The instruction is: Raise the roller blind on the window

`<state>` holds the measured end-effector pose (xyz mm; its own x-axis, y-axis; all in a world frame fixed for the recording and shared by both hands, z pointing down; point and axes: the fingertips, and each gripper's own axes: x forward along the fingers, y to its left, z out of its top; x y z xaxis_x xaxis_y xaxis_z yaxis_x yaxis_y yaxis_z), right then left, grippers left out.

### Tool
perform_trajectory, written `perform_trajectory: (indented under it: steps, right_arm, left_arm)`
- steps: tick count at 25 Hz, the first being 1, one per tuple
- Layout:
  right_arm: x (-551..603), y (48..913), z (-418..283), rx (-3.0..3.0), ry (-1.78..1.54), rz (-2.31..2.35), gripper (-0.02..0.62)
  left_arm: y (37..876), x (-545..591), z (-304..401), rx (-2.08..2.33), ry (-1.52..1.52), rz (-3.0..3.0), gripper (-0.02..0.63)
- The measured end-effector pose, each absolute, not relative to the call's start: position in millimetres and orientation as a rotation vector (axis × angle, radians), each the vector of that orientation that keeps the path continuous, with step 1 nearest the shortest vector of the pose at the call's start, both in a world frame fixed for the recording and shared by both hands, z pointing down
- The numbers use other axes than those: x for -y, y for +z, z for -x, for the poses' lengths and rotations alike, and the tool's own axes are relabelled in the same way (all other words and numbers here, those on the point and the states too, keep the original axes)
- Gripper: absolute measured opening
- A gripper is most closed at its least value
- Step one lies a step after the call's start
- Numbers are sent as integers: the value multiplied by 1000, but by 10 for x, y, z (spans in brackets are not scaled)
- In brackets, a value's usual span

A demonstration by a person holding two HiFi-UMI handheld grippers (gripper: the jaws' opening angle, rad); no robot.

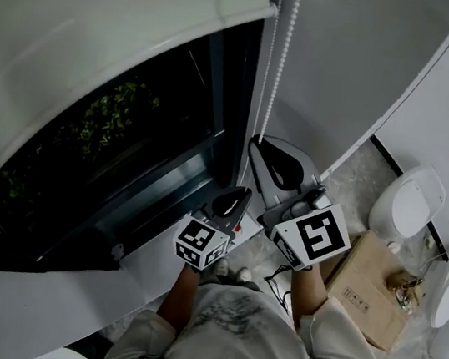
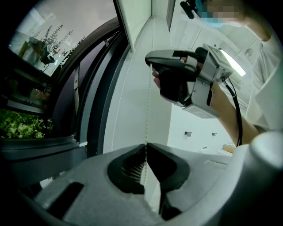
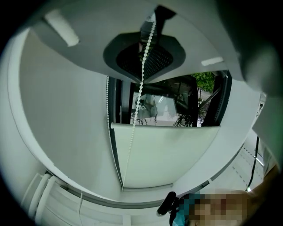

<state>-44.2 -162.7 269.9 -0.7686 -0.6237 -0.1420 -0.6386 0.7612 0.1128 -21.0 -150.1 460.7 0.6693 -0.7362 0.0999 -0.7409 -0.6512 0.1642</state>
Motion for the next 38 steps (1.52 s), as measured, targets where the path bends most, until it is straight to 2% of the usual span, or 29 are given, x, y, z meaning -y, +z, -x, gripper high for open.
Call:
perform_trajectory:
  steps: [16,38]
  right_arm:
    - [1656,3089,478,-2863,328,1086,15]
    - [1617,3932,430,-2998,151,1122,14]
  left_arm:
    - [5115,1462,231,1180,127,-2638,20]
    - [5890,1359,190,1119,262,-2539,20]
